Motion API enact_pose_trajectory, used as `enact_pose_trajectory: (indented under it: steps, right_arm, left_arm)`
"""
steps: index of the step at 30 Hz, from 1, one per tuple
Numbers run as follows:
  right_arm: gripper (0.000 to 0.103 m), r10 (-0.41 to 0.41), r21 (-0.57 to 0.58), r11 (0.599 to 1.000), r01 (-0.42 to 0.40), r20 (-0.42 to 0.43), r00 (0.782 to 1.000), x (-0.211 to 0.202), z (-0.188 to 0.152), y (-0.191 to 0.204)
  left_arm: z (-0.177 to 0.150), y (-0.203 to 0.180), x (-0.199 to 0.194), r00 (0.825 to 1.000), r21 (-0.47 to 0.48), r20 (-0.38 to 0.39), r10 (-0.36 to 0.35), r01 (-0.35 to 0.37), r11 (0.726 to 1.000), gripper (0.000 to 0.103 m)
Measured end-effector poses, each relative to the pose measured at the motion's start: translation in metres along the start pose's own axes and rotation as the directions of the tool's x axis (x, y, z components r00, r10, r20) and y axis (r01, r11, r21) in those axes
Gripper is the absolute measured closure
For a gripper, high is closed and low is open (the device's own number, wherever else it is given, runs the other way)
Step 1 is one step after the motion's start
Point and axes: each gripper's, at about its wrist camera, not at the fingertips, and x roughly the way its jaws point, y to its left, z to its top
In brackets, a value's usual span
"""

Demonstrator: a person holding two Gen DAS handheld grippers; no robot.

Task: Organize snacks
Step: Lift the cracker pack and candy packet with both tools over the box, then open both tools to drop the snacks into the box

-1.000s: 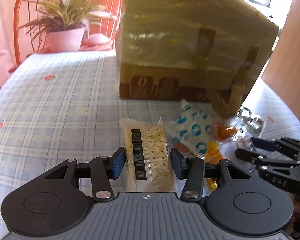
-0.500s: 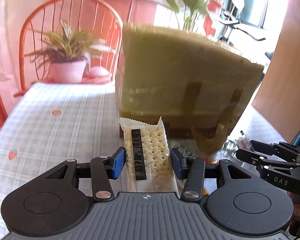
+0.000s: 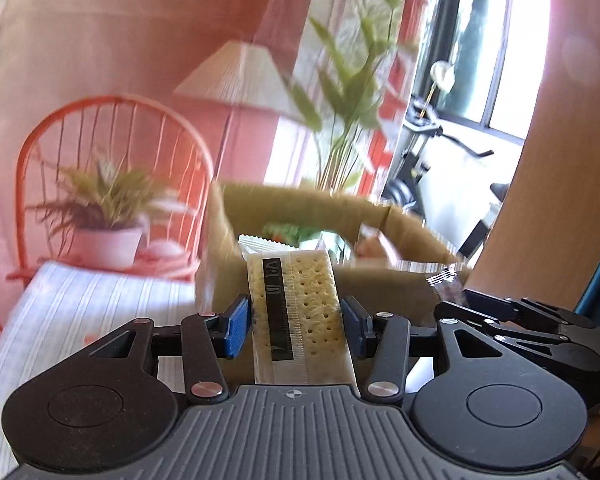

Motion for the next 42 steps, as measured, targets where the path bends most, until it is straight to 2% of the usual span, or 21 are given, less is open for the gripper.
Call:
enact_pose_trajectory:
  steps: [5,8,11,16,21,26,30,31,32,33,42]
  right_arm:
    - [0.055,0.018,-0.005,1.0,-0.018,0.006,1.0,0.02,0.042,-0.008]
    - [0.055,0.023,-0.027,0.999,-0.024,-0.01,1.0,0.04,0.068,-0.015]
    - [0.055,0.007,-0.055,0.998,-0.009,-0.029,1.0,0.064,0.09,-0.024]
    - [0.055,-0.034,-0.023,0.999,0.032,-0.104,0.994,0.115,0.115,-0.041]
    - [0.055,-0.051,0.047,0.997,0.062,-0.21,0.976,0.156,0.11,-0.049]
    - [0.055,-0.088,0.083,0.99,0.11,-0.235,0.968,0.173,0.105,-0.055]
    - [0.052,-0.08,0.144,0.983,0.116,-0.233,0.969,0.179,0.11,-0.062]
    - [0.049,-0.078,0.156,0.981,0.115,-0.226,0.971,0.179,0.11,-0.063]
    - [0.04,-0.082,0.159,0.98,0.119,-0.222,0.972,0.178,0.111,-0.063]
    - [0.037,-0.087,0.156,0.98,0.122,-0.215,0.973,0.176,0.111,-0.063]
    - [0.037,-0.063,0.131,0.988,0.087,-0.173,0.983,0.151,0.105,-0.057]
  left_arm:
    - [0.039,-0.006,0.014,0.999,0.045,0.041,-0.015,0.013,0.999,0.052]
    - [0.064,-0.005,0.032,0.999,0.038,0.037,-0.022,0.021,0.999,0.052]
    - [0.087,-0.004,0.061,1.0,0.04,0.006,0.0,0.0,0.999,0.051]
    - [0.104,-0.004,0.117,0.996,0.051,-0.084,0.029,-0.024,0.998,0.051]
    - [0.099,0.001,0.149,0.988,0.067,-0.141,0.056,-0.047,0.997,0.051]
    - [0.099,0.008,0.164,0.985,0.065,-0.159,0.069,-0.059,0.996,0.051]
    - [0.099,0.007,0.171,0.982,0.088,-0.178,0.064,-0.049,0.995,0.049]
    - [0.099,0.005,0.171,0.983,0.097,-0.173,0.064,-0.048,0.994,0.041]
    - [0.099,0.004,0.169,0.985,0.107,-0.162,0.066,-0.049,0.993,0.033]
    - [0.1,0.003,0.167,0.986,0.117,-0.151,0.067,-0.049,0.992,0.031]
    - [0.096,0.001,0.138,0.99,0.113,-0.135,0.033,-0.018,0.993,0.03]
